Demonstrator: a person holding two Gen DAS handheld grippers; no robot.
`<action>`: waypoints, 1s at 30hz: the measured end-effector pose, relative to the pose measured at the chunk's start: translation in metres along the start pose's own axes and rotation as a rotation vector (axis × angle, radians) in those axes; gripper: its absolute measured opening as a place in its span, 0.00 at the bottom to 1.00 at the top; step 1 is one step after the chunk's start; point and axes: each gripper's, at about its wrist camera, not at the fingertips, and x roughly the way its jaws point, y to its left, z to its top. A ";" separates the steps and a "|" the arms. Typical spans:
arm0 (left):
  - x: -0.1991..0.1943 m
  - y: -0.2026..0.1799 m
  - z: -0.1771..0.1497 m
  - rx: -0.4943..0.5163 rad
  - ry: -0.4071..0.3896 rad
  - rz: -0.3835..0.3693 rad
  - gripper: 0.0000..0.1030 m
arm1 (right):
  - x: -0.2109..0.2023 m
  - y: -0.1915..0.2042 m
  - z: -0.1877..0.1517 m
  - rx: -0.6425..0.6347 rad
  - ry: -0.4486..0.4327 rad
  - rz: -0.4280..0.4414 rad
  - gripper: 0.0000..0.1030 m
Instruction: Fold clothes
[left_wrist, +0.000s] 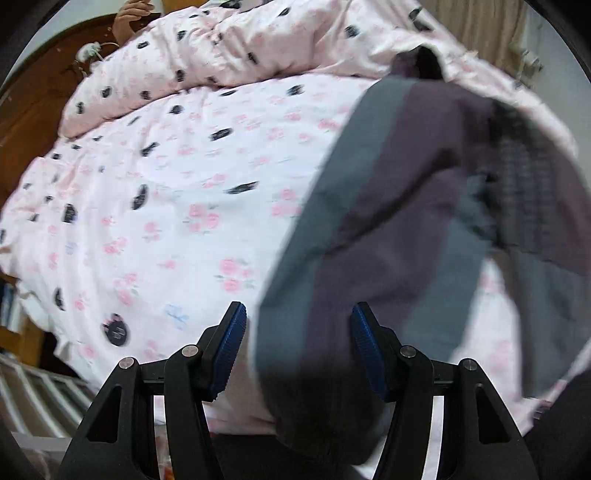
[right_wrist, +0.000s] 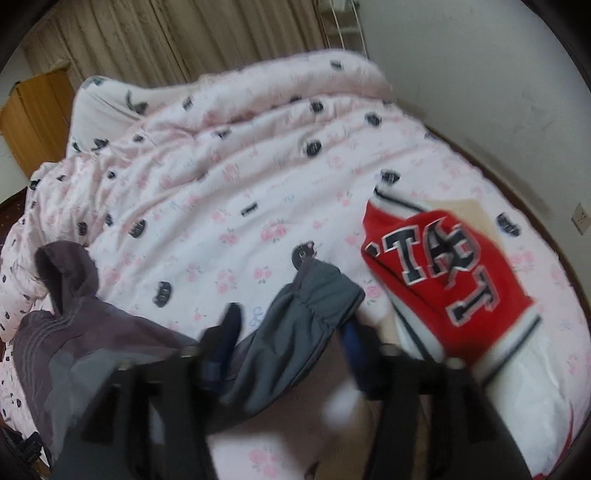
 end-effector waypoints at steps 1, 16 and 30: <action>-0.003 -0.003 0.000 0.007 -0.008 -0.032 0.53 | -0.010 0.003 -0.003 -0.013 -0.015 0.015 0.71; -0.005 -0.034 -0.022 0.055 -0.018 -0.059 0.53 | -0.088 0.089 -0.077 -0.176 0.088 0.309 0.82; -0.012 0.052 -0.032 -0.211 -0.013 -0.322 0.61 | -0.061 0.122 -0.116 -0.175 0.104 0.324 0.82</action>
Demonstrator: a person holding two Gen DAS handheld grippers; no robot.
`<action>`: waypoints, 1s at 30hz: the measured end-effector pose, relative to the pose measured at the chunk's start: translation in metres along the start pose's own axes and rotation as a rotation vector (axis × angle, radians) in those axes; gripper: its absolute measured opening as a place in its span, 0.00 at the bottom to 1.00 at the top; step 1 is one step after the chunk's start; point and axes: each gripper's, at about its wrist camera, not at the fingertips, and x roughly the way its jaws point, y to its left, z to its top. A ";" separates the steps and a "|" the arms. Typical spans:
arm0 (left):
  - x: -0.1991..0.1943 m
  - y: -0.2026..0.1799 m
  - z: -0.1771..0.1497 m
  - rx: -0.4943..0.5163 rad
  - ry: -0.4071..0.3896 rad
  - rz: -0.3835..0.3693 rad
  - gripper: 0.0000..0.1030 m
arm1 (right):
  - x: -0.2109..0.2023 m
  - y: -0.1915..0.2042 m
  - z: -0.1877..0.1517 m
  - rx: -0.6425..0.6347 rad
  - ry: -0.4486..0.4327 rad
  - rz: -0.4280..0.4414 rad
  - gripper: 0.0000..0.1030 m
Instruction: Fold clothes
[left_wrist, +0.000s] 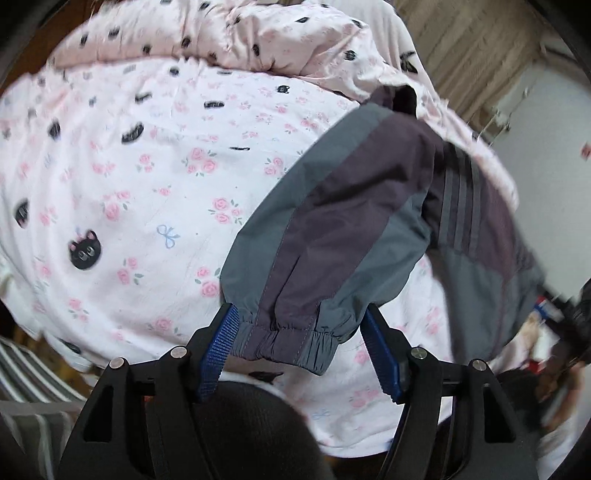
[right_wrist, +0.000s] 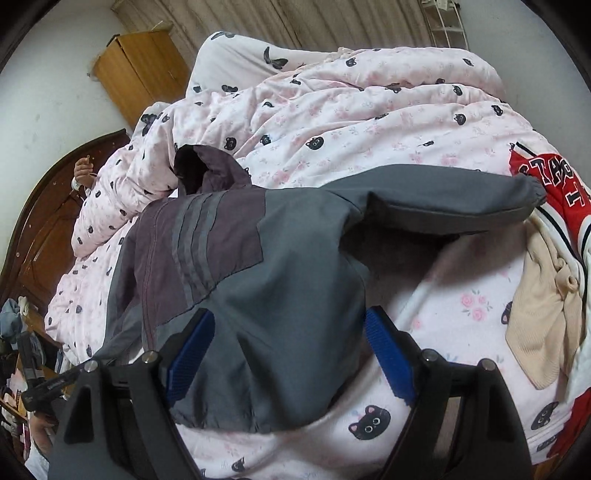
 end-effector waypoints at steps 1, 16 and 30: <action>0.001 0.008 0.003 -0.036 0.003 -0.030 0.61 | 0.001 -0.001 -0.001 0.006 0.002 0.000 0.82; 0.007 0.072 0.005 -0.297 0.017 -0.267 0.62 | 0.016 0.004 -0.002 0.008 0.010 0.030 0.83; 0.030 0.043 0.014 -0.149 0.067 -0.190 0.02 | 0.017 0.004 -0.004 0.016 0.010 0.040 0.83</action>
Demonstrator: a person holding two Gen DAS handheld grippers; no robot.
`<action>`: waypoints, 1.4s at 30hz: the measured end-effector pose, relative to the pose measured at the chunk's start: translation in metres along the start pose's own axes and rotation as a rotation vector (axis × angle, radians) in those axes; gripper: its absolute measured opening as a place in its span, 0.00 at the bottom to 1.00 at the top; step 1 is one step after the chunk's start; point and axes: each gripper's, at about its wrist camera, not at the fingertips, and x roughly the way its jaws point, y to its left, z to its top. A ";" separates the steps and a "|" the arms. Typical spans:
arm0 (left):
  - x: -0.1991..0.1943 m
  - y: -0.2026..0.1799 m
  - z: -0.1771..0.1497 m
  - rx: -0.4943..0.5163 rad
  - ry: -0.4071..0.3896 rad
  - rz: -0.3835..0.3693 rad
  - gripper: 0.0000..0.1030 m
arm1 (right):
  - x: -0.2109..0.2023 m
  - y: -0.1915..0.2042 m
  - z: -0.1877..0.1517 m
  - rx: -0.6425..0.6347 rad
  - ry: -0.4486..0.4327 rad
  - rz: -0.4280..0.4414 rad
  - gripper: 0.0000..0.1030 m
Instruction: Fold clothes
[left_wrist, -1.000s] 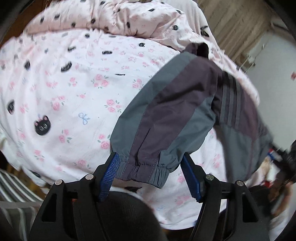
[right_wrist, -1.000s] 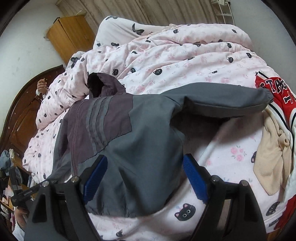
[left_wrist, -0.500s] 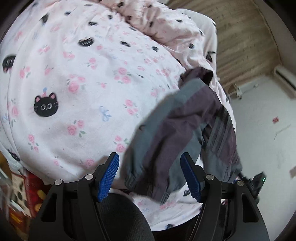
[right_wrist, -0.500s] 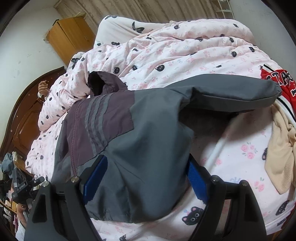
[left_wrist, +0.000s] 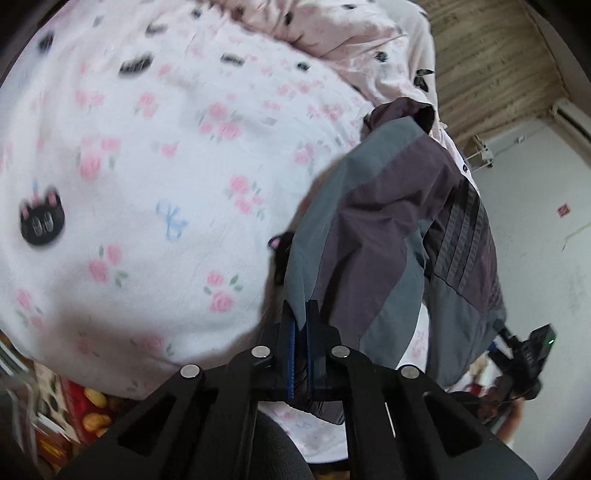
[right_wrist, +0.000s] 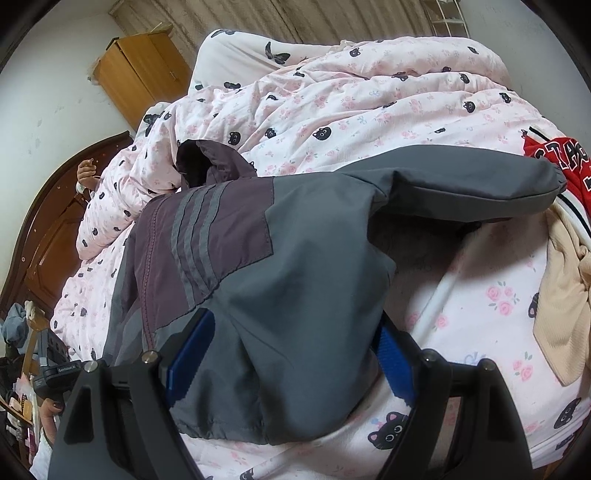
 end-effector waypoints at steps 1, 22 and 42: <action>-0.005 -0.004 0.002 0.011 -0.022 0.013 0.02 | 0.000 0.000 0.000 0.003 0.000 0.002 0.83; -0.191 -0.088 0.113 0.166 -0.509 0.178 0.01 | -0.002 0.008 0.000 -0.048 -0.009 0.005 0.85; -0.129 -0.012 0.145 0.081 -0.338 0.513 0.01 | 0.079 -0.047 0.020 0.176 0.198 -0.155 0.86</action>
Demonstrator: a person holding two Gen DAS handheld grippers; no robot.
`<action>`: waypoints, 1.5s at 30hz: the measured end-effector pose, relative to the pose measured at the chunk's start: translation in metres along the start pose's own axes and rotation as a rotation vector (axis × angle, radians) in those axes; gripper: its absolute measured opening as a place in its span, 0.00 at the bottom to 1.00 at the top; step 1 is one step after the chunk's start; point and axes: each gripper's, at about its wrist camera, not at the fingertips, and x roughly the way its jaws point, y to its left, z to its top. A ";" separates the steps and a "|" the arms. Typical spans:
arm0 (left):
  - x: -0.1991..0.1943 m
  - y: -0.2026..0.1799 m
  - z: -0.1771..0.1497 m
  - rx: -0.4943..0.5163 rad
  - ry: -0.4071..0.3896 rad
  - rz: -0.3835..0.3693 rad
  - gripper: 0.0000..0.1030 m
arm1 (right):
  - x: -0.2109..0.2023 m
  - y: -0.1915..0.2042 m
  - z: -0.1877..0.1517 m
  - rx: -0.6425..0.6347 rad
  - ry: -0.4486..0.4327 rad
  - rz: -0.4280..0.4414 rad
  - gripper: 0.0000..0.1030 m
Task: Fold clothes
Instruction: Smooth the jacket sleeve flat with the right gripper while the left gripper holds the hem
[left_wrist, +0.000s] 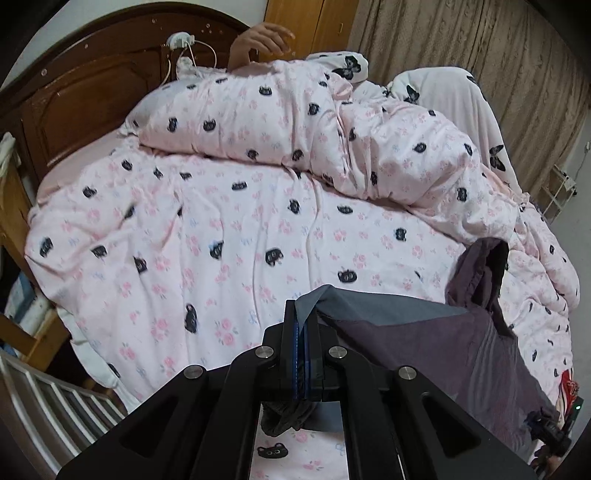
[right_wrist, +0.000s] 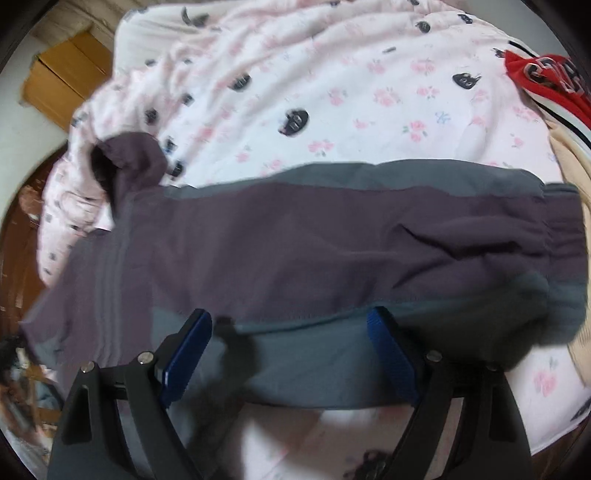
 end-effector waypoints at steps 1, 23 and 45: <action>-0.005 -0.003 0.004 0.011 -0.012 0.009 0.01 | 0.004 0.005 0.002 -0.034 -0.003 -0.036 0.87; 0.064 0.034 0.013 0.015 0.153 0.154 0.44 | 0.028 0.024 0.017 -0.214 -0.030 -0.192 0.95; -0.037 -0.036 -0.129 0.150 0.020 -0.112 0.54 | -0.046 0.058 -0.011 -0.323 -0.287 -0.076 0.95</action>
